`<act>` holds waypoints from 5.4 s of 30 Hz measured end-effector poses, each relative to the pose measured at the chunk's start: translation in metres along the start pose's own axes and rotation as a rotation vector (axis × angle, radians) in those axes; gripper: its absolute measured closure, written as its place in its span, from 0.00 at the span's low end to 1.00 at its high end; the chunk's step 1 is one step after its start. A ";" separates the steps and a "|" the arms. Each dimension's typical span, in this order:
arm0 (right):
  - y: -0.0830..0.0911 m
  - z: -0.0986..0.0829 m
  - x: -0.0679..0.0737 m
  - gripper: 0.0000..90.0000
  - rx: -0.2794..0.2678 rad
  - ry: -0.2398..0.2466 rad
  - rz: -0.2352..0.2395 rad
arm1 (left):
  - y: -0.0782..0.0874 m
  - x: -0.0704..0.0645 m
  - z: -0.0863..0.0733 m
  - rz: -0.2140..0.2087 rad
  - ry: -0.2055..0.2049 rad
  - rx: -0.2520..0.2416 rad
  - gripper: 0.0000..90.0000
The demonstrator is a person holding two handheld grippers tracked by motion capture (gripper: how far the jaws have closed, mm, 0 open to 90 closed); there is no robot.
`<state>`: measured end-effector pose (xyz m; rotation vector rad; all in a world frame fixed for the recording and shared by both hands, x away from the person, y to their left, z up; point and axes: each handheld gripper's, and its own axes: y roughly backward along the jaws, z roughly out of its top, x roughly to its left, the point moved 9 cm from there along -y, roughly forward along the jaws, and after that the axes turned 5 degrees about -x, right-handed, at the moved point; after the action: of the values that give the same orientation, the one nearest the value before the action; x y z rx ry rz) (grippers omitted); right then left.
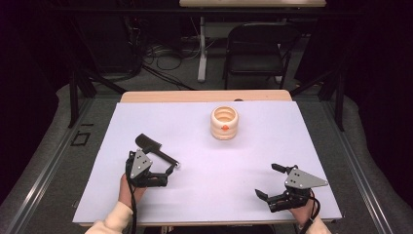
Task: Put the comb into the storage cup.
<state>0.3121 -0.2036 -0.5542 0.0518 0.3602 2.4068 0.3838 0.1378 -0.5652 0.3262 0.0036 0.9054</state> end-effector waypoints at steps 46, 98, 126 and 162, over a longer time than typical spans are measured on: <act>-0.001 -0.001 0.001 0.00 0.010 0.007 0.001 | -0.052 -0.001 -0.009 -0.006 0.037 0.225 0.03; 0.000 -0.001 0.001 0.00 0.014 0.015 -0.001 | -0.051 -0.015 -0.035 -0.164 0.107 0.420 1.00; 0.000 -0.002 0.001 0.00 0.021 0.012 -0.001 | -0.037 -0.012 -0.040 -0.170 0.103 0.466 1.00; -0.002 -0.004 0.002 0.00 0.037 0.018 -0.001 | -0.019 0.008 -0.050 -0.135 0.158 0.557 1.00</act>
<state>0.3112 -0.2017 -0.5584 0.0466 0.4129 2.4009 0.3959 0.1469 -0.6166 0.7609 0.4254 0.7827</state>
